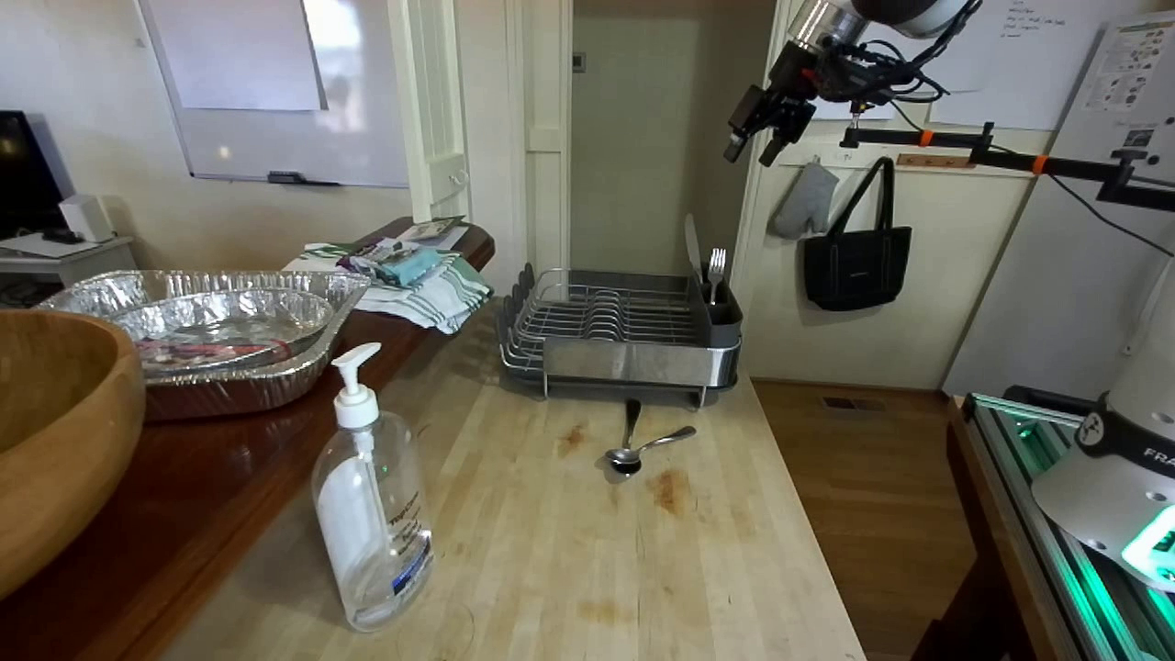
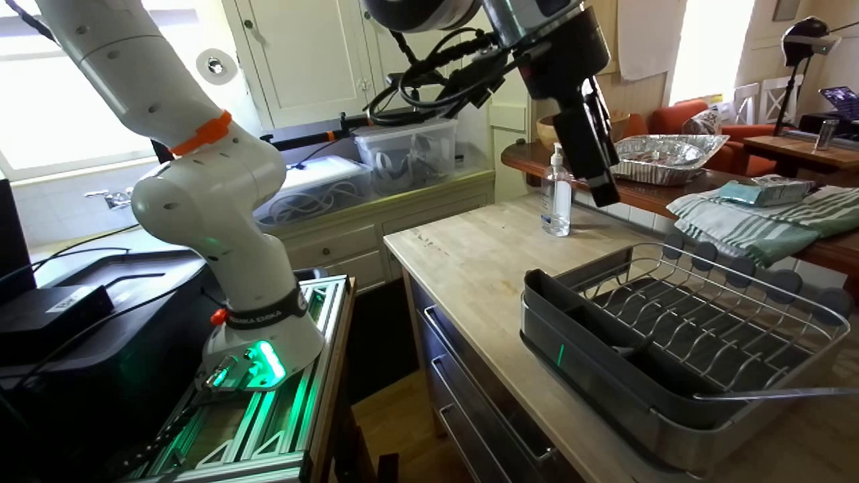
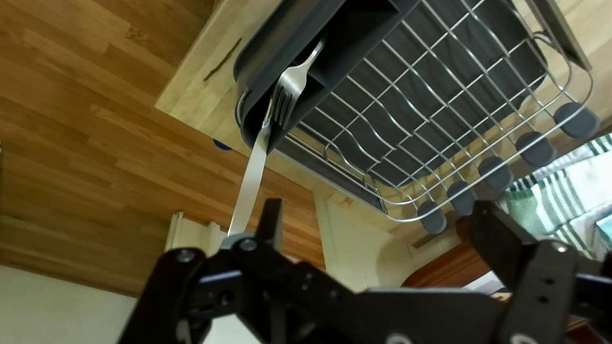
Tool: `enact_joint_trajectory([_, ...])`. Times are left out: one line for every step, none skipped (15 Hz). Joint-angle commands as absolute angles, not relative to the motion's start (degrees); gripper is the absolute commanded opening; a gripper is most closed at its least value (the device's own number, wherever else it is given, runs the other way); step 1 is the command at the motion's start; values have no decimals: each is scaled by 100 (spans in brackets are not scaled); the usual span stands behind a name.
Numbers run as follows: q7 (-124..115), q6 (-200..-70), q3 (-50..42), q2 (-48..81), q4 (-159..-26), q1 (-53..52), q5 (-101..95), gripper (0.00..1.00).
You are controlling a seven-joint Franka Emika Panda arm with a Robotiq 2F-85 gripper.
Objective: Place the spoon in its rightful place
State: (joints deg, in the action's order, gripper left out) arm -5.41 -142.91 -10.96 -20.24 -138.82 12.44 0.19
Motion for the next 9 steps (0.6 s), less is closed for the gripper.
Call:
enact_joint_trajectory([-77, -14342, -1192, -1410, -13595, 1182, 42, 100])
enact_joint_trajectory([66, -14273, -1214, -1286, -13528, 1173, 47, 100])
enact_joint_trajectory([193, -14246, -1226, -1158, -13465, 1198, -17, 100])
enact_joint_trajectory([253, -14309, -1211, -1047, -13428, 1252, -155, 100])
enact_joint_trajectory([368, -14335, -1227, -941, -13376, 1271, -229, 100])
enact_joint_trajectory([484, -14402, -1254, -834, -13334, 1282, -295, 100])
enact_joint_trajectory([629, -14426, -1296, -722, -13268, 1273, -297, 100])
enact_joint_trajectory([735, -14474, -1325, -611, -13224, 1268, -288, 100])
enact_joint_trajectory([918, -14555, -1363, -530, -13204, 1251, -224, 100])
